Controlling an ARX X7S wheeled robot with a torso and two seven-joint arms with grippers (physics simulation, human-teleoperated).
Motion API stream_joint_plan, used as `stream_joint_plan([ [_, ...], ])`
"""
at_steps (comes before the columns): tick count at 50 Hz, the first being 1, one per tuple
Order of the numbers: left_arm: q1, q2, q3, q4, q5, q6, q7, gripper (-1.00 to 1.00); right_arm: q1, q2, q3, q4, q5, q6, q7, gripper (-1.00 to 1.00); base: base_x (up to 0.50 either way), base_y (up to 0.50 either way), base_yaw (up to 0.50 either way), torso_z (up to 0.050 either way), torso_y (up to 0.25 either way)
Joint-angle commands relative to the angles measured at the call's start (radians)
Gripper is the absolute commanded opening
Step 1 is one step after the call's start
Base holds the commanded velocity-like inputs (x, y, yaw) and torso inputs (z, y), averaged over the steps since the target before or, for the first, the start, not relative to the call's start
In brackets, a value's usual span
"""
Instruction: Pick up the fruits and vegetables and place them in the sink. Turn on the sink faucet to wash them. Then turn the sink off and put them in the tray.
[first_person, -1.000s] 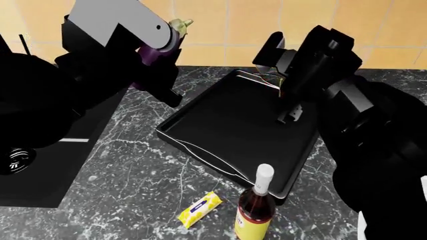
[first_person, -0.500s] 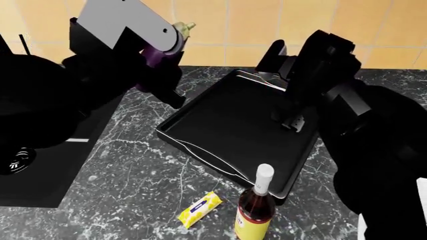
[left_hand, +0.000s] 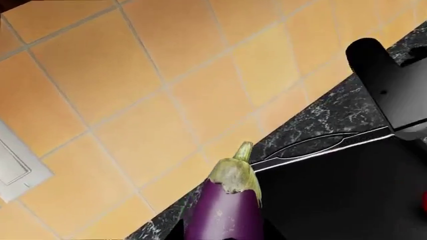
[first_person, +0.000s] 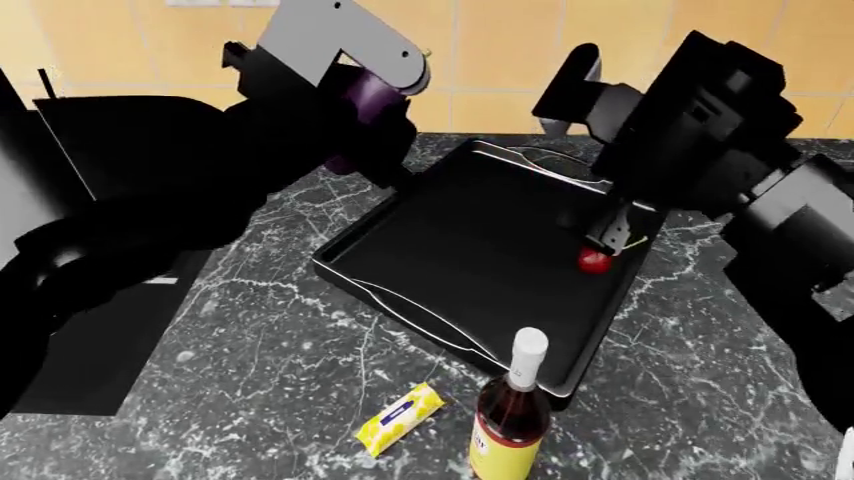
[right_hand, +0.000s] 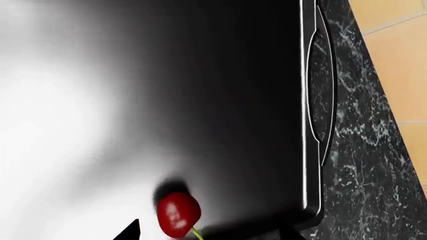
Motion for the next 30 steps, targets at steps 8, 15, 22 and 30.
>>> stream_joint_plan([
  [8,0.056,0.286,0.128,-0.555,0.179,0.192,0.216,-1.0,-0.008,0.267,0.105,-0.598,0.012,0.314,0.054,1.0,0.0,0.0,0.0,0.0,0.0],
  [15,0.064,0.34,0.14,-0.65,0.195,0.234,0.268,-1.0,0.007,0.297,0.114,-0.677,0.01,0.358,0.058,1.0,0.0,0.0,0.0,0.0,0.0],
  [22,0.073,0.382,0.147,-0.724,0.203,0.268,0.311,-1.0,0.022,0.308,0.116,-0.707,0.008,0.38,0.059,1.0,0.0,0.0,0.0,0.0,0.0],
  [30,0.083,0.431,0.155,-0.825,0.219,0.318,0.358,-1.0,0.032,0.31,0.116,-0.717,0.006,0.389,0.063,1.0,0.0,0.0,0.0,0.0,0.0],
])
